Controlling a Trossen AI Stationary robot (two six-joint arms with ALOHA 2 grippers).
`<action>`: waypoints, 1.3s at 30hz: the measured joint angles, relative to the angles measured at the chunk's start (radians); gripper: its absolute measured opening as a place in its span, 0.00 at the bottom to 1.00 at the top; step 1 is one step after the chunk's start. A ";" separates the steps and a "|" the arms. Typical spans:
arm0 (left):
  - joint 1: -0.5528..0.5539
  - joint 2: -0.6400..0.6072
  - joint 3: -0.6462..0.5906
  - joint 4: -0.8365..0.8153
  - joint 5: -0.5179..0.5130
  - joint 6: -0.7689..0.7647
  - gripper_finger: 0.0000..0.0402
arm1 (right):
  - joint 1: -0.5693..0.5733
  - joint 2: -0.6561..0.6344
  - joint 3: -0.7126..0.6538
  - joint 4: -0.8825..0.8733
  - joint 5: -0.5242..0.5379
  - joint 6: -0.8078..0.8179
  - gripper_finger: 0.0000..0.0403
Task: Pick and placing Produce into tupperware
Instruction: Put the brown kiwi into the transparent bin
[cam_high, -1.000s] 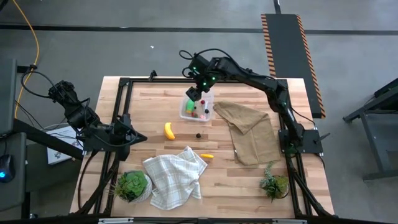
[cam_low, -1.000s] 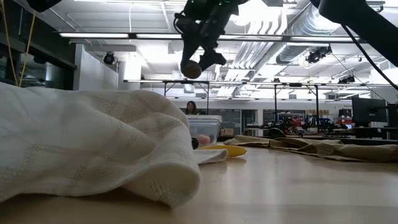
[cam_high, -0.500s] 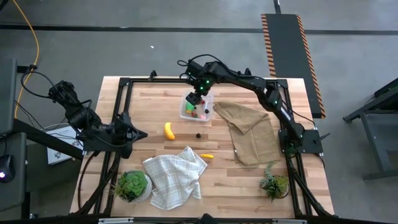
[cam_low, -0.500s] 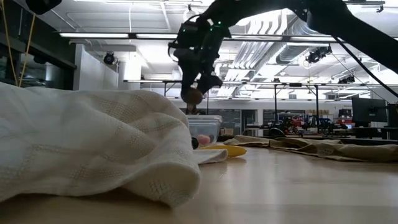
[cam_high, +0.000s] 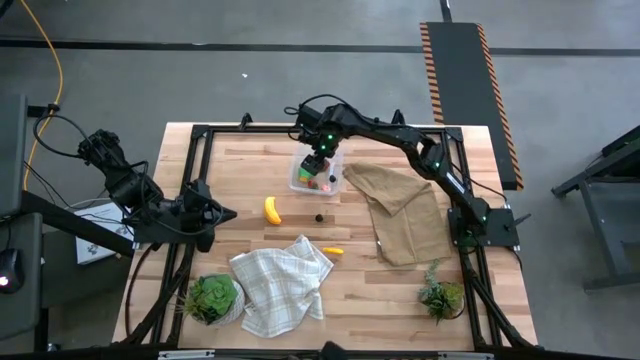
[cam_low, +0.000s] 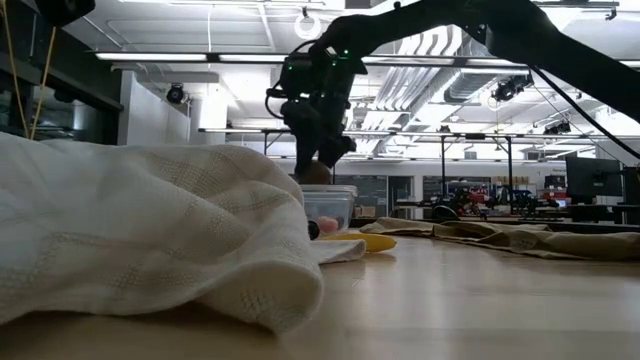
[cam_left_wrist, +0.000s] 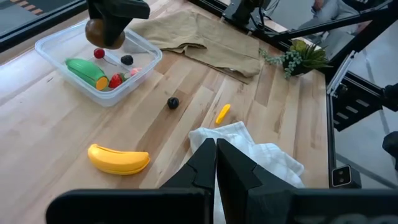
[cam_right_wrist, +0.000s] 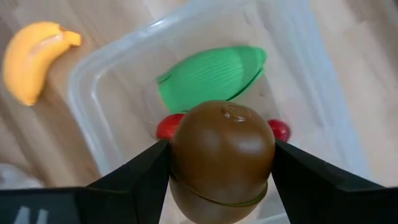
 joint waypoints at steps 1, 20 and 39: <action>0.000 0.000 0.000 0.000 0.000 -0.004 0.01 | 0.000 0.000 0.000 0.003 0.016 -0.007 0.59; 0.000 0.048 0.000 -0.003 0.000 -0.041 0.01 | 0.000 0.005 0.000 -0.021 0.025 -0.011 0.59; 0.000 0.051 0.000 -0.003 0.000 -0.070 0.01 | 0.000 0.005 0.000 -0.022 -0.029 -0.034 0.68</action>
